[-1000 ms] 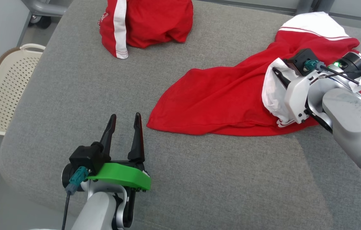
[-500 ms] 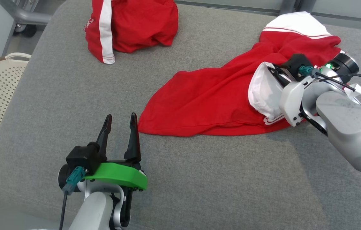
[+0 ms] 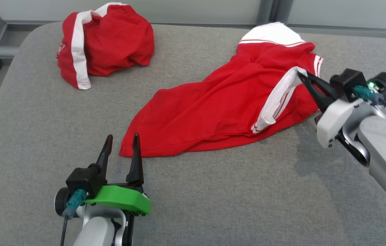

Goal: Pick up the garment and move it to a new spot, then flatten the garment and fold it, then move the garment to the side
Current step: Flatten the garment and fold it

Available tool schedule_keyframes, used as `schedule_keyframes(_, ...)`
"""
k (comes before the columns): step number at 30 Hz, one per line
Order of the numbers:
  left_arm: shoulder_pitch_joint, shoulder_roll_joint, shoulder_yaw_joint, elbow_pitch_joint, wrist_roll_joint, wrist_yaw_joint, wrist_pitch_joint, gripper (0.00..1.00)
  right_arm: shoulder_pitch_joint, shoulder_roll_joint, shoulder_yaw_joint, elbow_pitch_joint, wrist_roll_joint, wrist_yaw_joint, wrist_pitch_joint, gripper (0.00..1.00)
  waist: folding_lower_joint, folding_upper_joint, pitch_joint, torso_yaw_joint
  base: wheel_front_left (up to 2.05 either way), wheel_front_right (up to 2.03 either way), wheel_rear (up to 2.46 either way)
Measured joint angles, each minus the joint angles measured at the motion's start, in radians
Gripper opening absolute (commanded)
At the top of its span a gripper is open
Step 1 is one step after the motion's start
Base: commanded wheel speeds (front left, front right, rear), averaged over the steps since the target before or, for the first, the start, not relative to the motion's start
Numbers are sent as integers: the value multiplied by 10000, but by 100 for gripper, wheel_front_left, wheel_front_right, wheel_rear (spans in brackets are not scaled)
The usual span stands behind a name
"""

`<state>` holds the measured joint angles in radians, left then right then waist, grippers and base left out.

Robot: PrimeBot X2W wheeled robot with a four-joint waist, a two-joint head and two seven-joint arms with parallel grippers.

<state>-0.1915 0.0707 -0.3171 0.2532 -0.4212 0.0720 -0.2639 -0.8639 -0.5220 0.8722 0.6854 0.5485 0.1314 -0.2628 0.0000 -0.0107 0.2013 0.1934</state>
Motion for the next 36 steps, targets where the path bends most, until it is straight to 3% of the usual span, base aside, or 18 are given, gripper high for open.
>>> schedule_keyframes(7,219,226,61,-305,0,153,165,100,3136,-259,-2429,-1883,-1208,2,0,0,0,0,-301,-864,0,0,0)
schedule_keyframes(8,266,307,121,-456,-2,205,205,100,3944,-221,-3087,-2272,-1503,0,0,0,0,1,-381,-1088,0,0,0)
schedule_keyframes(16,450,644,332,-1078,-33,443,399,100,6413,385,-5089,-3392,-2890,0,107,0,0,0,-599,-1734,0,0,0)
schedule_keyframes(25,616,878,608,-1501,-142,646,476,100,7398,1068,-6017,-3676,-4134,0,174,0,0,0,-637,-1922,0,0,0)
schedule_keyframes(36,789,1022,673,-1741,-224,788,556,100,8031,1893,-7045,-2874,-5030,0,38,0,0,0,-684,-2006,0,0,0)
